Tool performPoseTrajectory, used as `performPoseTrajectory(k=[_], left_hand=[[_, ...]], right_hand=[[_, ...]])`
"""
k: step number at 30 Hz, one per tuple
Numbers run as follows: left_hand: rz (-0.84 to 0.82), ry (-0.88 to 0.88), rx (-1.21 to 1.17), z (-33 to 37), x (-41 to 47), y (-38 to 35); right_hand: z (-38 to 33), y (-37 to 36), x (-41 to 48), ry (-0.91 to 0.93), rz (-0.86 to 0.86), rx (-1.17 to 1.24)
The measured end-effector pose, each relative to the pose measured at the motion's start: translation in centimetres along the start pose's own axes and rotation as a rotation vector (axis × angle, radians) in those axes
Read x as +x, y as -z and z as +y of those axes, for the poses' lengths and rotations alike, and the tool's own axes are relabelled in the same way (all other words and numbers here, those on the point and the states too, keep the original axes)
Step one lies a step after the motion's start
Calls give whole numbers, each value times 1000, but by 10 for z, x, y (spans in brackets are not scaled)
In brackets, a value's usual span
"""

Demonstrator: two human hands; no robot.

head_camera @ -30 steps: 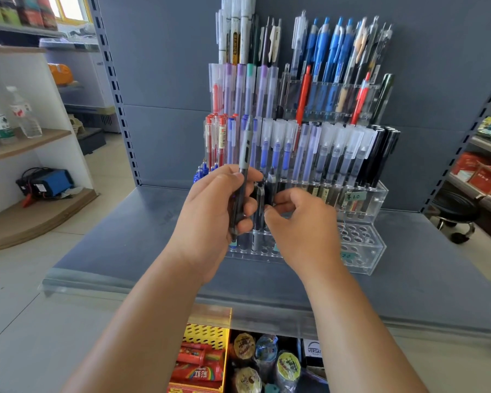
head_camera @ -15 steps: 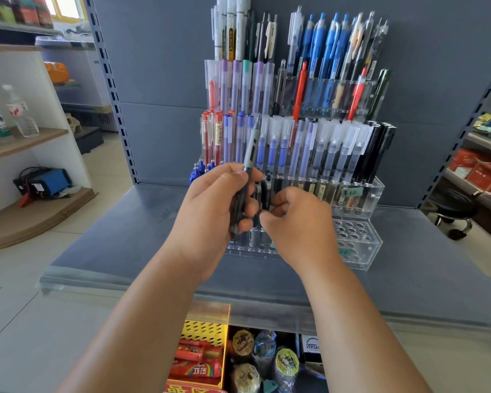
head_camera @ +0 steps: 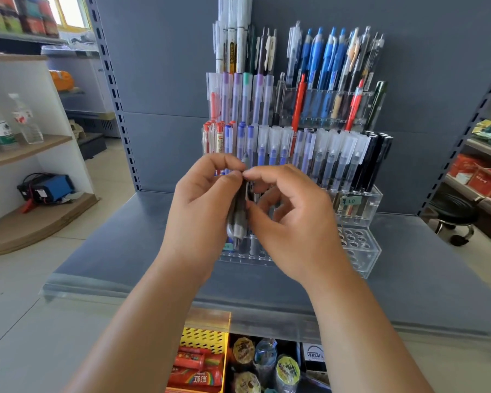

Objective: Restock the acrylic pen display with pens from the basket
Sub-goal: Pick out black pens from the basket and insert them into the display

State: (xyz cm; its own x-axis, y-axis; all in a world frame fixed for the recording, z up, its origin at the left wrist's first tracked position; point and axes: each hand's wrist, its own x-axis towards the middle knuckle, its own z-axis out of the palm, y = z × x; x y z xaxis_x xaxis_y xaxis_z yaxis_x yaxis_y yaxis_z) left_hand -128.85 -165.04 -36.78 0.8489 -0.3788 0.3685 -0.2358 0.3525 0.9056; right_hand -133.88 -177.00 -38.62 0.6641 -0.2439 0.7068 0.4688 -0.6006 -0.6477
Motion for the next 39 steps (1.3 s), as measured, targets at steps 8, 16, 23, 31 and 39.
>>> performPoseTrajectory(k=[8,16,23,31,39], left_hand=[[-12,56,38,3,-3,1],[-79,103,197,-6,-4,3],[-75,34,325,-13,-2,7],[-47,23,335,-20,0,10],[-18,57,324,-22,2,12]], right_hand=[[-3,4,0,-24,-36,156],[-5,7,-1,-57,79,101],[-2,9,-3,-140,71,56],[13,6,-3,-235,126,-1],[29,4,-5,-290,135,-118]])
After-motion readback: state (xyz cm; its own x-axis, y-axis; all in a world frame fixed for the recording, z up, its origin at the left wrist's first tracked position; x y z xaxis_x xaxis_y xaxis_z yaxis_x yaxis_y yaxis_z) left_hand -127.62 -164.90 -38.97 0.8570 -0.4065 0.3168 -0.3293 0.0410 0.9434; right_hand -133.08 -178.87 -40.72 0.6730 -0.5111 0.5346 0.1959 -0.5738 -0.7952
